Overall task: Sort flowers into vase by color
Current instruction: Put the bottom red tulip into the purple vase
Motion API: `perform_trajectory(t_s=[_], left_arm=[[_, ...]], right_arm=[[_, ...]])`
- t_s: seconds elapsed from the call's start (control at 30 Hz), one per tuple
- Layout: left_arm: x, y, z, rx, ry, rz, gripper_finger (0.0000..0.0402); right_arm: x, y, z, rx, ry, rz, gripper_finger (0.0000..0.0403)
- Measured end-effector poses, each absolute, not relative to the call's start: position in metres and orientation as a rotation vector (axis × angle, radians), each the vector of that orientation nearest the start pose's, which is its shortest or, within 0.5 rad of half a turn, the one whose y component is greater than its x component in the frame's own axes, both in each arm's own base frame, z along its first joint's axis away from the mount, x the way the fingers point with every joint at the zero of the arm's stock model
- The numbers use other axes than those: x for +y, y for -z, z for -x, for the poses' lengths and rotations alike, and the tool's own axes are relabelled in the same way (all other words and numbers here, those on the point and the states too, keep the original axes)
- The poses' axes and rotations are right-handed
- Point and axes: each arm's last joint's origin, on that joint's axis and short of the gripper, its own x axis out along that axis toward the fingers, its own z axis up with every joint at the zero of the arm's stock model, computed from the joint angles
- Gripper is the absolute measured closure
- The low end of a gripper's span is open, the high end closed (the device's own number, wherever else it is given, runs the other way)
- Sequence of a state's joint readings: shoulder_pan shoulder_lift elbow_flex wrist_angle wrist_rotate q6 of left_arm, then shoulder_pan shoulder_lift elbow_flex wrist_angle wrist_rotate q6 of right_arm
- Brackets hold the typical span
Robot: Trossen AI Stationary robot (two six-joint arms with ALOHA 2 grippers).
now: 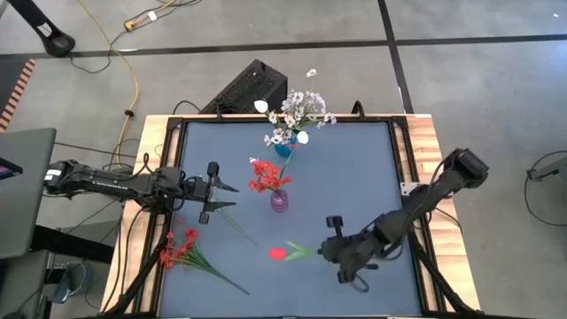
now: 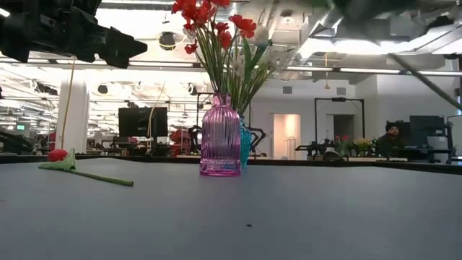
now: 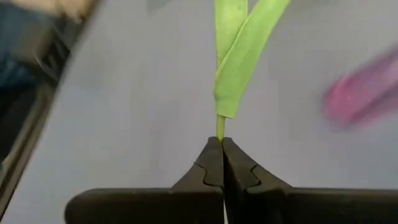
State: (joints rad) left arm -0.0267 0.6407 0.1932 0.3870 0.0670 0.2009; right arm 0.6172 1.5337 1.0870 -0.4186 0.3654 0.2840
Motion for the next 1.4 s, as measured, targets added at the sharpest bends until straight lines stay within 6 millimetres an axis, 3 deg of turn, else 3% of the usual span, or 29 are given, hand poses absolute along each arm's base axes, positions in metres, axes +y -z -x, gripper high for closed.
perform_trajectory(t_s=[0.1, 0.2, 0.3, 0.5, 0.63, 0.77, 0.97, 1.1, 1.4], left_arm=[[-0.006, -0.204, -0.152, 0.051, 0.099, -0.204, 0.0237], [-0.006, -0.203, -0.152, 0.054, 0.099, -0.199, 0.0237], [-0.006, -0.203, -0.152, 0.053, 0.099, -0.197, 0.0237], [-0.004, -0.209, -0.152, 0.006, 0.043, -0.163, 0.0237], [-0.003, -0.209, -0.152, 0.008, -0.008, -0.161, 0.0237], [-0.003, -0.206, -0.154, 0.03, -0.015, -0.168, 0.0237], [-0.002, -0.197, -0.161, 0.1, -0.039, -0.204, 0.0237], [-0.001, -0.19, -0.165, 0.148, -0.038, -0.21, 0.0237], [-0.002, -0.186, -0.167, 0.174, -0.021, -0.189, 0.0237]], right_arm=[[0.158, -0.266, -0.263, 0.625, -0.15, 0.198, 0.0388], [0.137, -0.269, -0.261, 0.481, -0.186, 0.201, 0.0388], [0.115, -0.272, -0.258, 0.232, -0.234, 0.19, 0.0388], [0.069, -0.251, -0.258, -0.297, -0.246, 0.275, 0.0388], [0.049, -0.239, -0.27, -0.496, -0.212, 0.356, 0.0388], [0.033, -0.224, -0.295, -0.525, -0.198, 0.318, 0.0388], [0.023, -0.229, -0.327, -0.542, -0.229, 0.248, 0.0388], [0.024, -0.248, -0.327, -0.595, -0.224, 0.254, 0.0388], [0.023, -0.24, -0.327, -0.533, -0.228, 0.252, 0.0388]])
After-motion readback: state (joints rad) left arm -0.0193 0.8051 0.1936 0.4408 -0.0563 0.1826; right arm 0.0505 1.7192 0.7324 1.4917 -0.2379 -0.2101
